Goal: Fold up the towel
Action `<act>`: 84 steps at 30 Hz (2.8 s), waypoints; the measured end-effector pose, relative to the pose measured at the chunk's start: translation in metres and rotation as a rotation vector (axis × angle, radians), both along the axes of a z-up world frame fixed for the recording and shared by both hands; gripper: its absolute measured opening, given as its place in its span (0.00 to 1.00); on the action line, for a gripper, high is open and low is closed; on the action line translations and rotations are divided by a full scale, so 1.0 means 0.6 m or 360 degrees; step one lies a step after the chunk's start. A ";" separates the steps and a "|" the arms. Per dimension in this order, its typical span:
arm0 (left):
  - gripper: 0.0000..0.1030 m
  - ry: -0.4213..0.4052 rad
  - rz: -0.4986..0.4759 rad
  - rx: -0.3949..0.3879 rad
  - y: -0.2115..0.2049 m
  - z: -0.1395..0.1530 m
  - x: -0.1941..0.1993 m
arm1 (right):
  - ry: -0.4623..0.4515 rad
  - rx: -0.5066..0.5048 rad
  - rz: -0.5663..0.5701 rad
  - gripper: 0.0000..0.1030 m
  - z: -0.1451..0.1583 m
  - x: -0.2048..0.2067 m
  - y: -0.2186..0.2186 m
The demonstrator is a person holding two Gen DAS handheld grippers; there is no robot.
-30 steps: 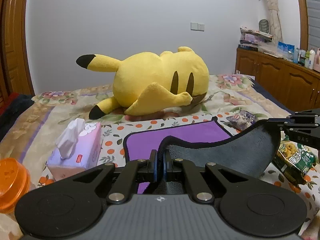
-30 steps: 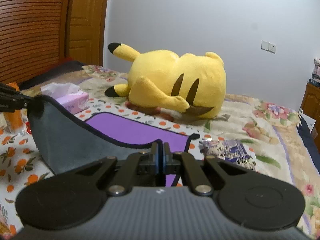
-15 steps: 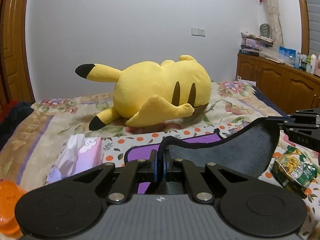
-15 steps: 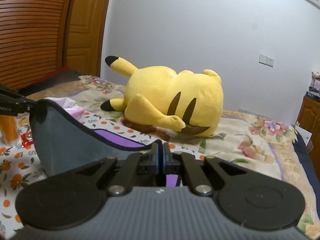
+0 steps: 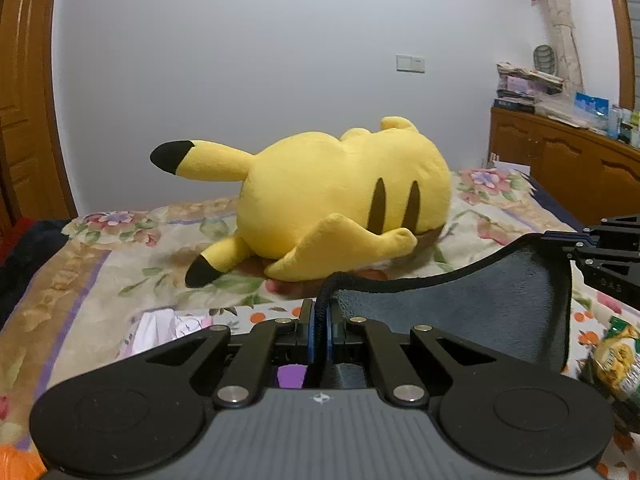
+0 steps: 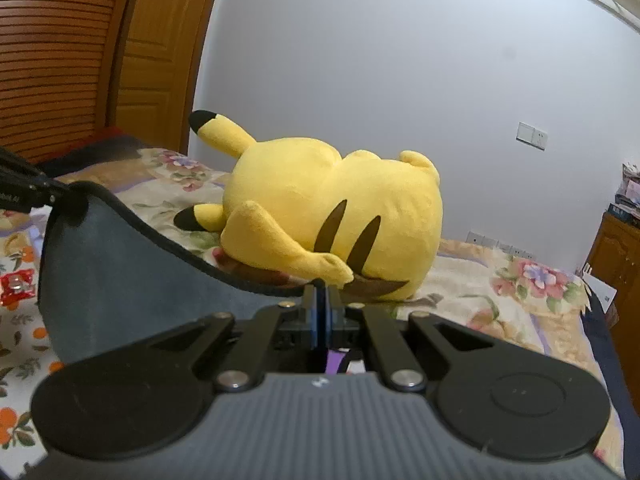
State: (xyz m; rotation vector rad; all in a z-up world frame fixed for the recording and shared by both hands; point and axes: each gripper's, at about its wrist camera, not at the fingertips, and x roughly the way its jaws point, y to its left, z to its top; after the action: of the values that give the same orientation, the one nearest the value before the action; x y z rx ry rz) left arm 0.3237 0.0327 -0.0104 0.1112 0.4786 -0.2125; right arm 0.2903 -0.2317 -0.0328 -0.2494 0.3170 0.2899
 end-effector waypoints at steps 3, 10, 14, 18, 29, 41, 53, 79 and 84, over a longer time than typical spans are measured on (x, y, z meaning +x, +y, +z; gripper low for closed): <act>0.06 -0.0013 0.0021 -0.0005 0.001 0.000 0.018 | -0.0007 -0.0015 -0.0005 0.04 0.000 0.017 0.004; 0.06 -0.0033 0.0081 -0.0001 0.002 -0.016 0.051 | -0.0031 -0.0061 -0.0035 0.04 -0.013 0.048 0.008; 0.06 -0.0024 0.0101 -0.0003 0.003 -0.030 0.067 | -0.0035 -0.0081 -0.0046 0.04 -0.016 0.064 0.009; 0.06 0.0005 0.0133 0.0013 0.001 -0.051 0.089 | 0.0022 -0.0095 -0.0070 0.04 -0.032 0.085 0.014; 0.06 0.0141 0.0180 0.0044 0.001 -0.117 0.141 | 0.0252 -0.0155 -0.0132 0.04 -0.096 0.128 0.027; 0.24 0.0175 0.0195 0.0055 -0.001 -0.159 0.151 | 0.0376 -0.0177 -0.0207 0.13 -0.125 0.145 0.029; 0.44 0.0241 0.0135 0.0069 -0.010 -0.165 0.087 | 0.0426 0.0029 -0.0204 0.52 -0.128 0.077 0.017; 0.65 0.0318 0.0016 0.0077 -0.045 -0.139 -0.071 | 0.0448 0.0167 -0.0187 0.55 -0.101 -0.080 0.017; 0.65 0.0316 0.0006 0.0074 -0.048 -0.122 -0.100 | 0.0442 0.0178 -0.0199 0.55 -0.085 -0.104 0.014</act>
State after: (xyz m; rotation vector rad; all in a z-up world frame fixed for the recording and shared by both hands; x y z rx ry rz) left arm 0.2638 0.0037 -0.0833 0.1355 0.6813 -0.2097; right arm 0.2281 -0.2234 -0.0838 -0.0780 0.5867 0.2175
